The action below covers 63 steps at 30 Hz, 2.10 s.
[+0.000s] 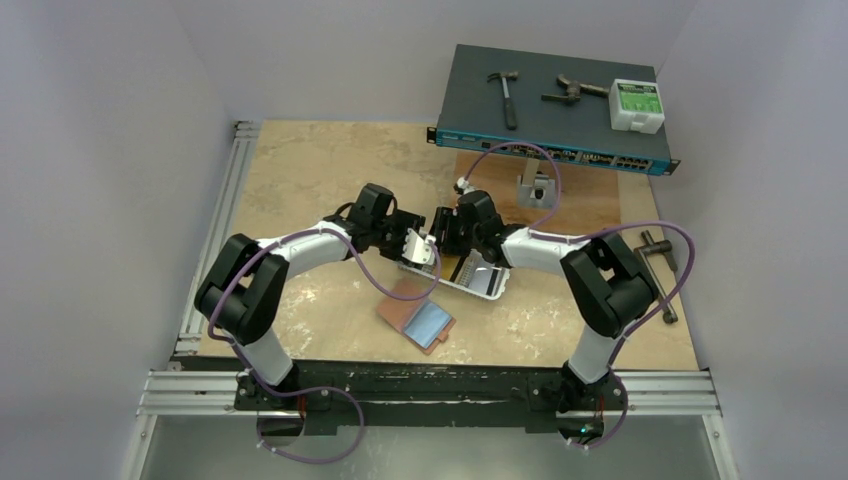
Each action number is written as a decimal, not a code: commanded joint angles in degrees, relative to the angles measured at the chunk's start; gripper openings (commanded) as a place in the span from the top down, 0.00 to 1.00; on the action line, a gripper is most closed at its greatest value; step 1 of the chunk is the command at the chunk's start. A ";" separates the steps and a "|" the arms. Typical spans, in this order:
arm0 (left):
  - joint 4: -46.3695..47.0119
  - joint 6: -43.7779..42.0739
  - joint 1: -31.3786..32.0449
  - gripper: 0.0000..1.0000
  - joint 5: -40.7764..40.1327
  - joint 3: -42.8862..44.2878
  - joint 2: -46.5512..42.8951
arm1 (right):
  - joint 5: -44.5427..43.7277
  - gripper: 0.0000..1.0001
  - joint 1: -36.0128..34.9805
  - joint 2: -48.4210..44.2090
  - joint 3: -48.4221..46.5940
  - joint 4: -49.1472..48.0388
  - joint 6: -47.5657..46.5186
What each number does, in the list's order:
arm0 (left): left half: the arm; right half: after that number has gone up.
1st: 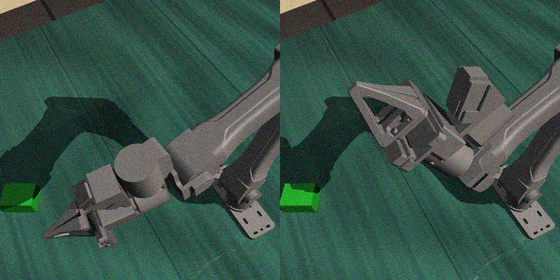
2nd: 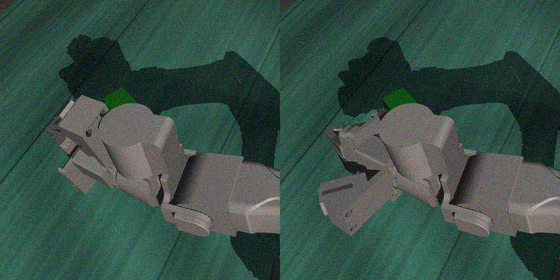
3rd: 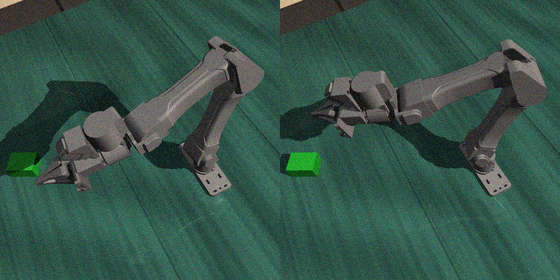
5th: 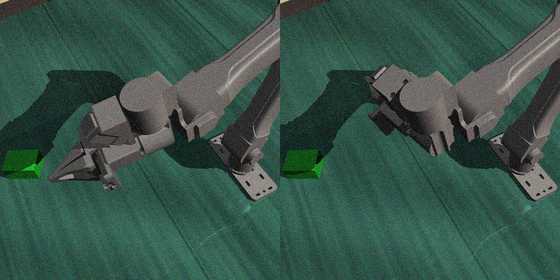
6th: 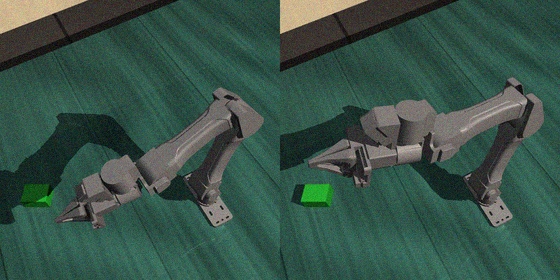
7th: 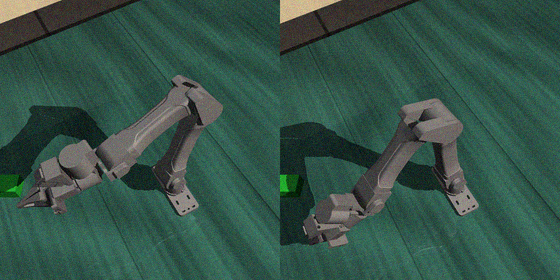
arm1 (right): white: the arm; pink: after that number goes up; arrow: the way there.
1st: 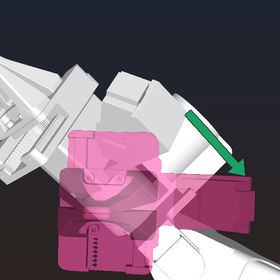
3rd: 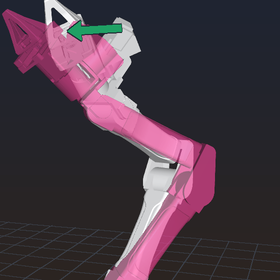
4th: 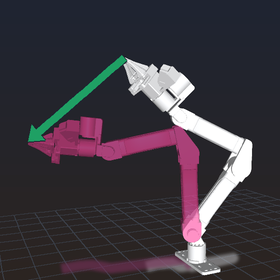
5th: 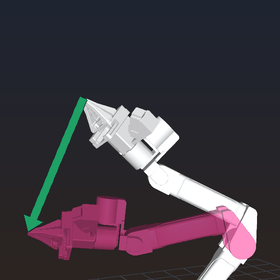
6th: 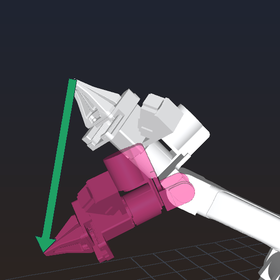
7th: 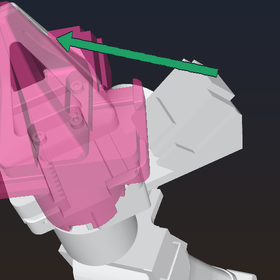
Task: Put the credit cards into the card holder
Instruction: Pick up the credit card from the storage box.
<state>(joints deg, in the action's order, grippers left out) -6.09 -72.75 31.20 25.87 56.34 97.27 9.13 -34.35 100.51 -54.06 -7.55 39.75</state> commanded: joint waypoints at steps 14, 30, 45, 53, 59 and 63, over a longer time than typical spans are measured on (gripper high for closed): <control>-0.46 -0.59 0.18 0.39 -0.28 -1.67 -0.36 | 7.24 0.94 -0.03 0.77 -0.56 -2.30 4.48; -27.78 15.91 -9.51 0.06 15.17 12.89 -8.82 | 8.44 1.00 0.22 -7.65 2.78 -4.33 3.95; -47.21 23.99 -13.45 0.12 28.25 16.41 -19.08 | 10.14 1.00 -1.80 -20.42 -1.12 6.53 -10.99; -47.53 26.37 -13.45 0.11 26.42 15.94 -22.38 | 12.63 1.00 -7.30 -23.56 -5.09 13.92 -15.64; -53.80 24.70 -13.36 0.10 29.40 18.64 -20.15 | 14.83 1.00 -10.34 -24.14 -10.09 17.86 -17.90; -60.22 22.79 -13.41 0.09 32.36 19.99 -19.76 | 15.97 1.00 -11.47 -24.00 -13.05 19.58 -18.57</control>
<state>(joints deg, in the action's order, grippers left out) -59.05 -47.77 17.87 52.60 73.19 77.34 22.48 -44.88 77.91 -62.54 9.72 23.75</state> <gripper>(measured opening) 0.902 0.004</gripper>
